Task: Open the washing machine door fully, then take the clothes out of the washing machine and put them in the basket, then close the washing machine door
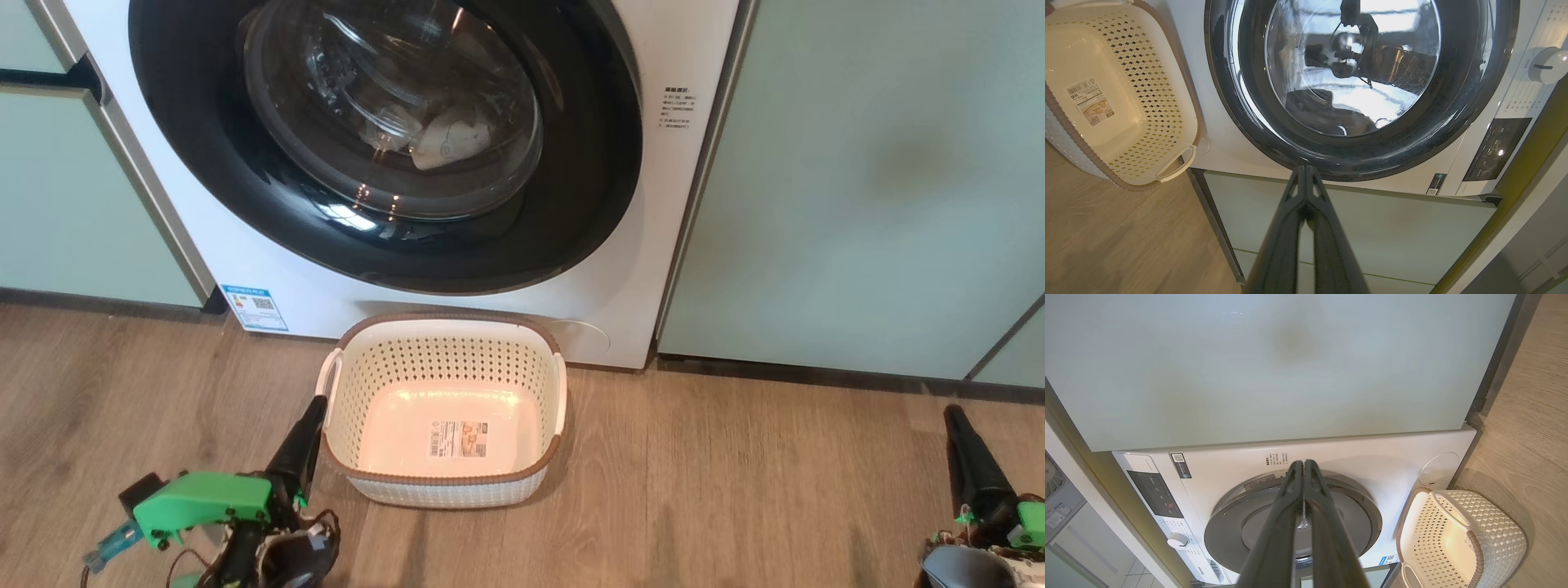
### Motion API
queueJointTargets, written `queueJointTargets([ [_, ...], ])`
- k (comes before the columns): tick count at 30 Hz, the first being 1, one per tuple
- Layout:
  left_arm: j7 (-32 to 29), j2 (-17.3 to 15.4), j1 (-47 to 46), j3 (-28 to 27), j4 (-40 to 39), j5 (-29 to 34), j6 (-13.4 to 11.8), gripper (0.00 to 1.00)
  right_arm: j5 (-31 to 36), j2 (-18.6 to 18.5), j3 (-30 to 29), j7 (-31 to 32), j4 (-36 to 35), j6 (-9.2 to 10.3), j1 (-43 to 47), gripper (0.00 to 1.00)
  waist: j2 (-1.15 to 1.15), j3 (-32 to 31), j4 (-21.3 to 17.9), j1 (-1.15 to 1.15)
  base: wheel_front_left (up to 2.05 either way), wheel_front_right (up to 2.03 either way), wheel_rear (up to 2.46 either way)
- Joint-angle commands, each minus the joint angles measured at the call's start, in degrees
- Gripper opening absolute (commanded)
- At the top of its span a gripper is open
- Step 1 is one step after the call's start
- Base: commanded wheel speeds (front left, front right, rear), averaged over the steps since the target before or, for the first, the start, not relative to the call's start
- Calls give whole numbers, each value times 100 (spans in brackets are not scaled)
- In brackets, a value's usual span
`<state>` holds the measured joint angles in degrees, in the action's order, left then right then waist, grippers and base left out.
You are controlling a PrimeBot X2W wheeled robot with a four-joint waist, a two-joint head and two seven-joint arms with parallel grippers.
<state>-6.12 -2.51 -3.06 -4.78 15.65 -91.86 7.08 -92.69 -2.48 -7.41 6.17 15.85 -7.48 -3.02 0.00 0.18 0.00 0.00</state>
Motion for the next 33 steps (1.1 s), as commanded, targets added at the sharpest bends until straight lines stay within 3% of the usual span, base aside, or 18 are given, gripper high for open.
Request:
queueJointTargets([
  [1, -34, -37, -313, -171, -162, -33, 41, 0, 50, -40, 91, 30, -183, -1, -316, 0, 0, 0, 0, 0, 0, 0, 0],
  [33, -34, -37, -313, -171, -162, -33, 41, 0, 50, -40, 91, 30, -183, -1, -316, 0, 0, 0, 0, 0, 0, 0, 0],
])
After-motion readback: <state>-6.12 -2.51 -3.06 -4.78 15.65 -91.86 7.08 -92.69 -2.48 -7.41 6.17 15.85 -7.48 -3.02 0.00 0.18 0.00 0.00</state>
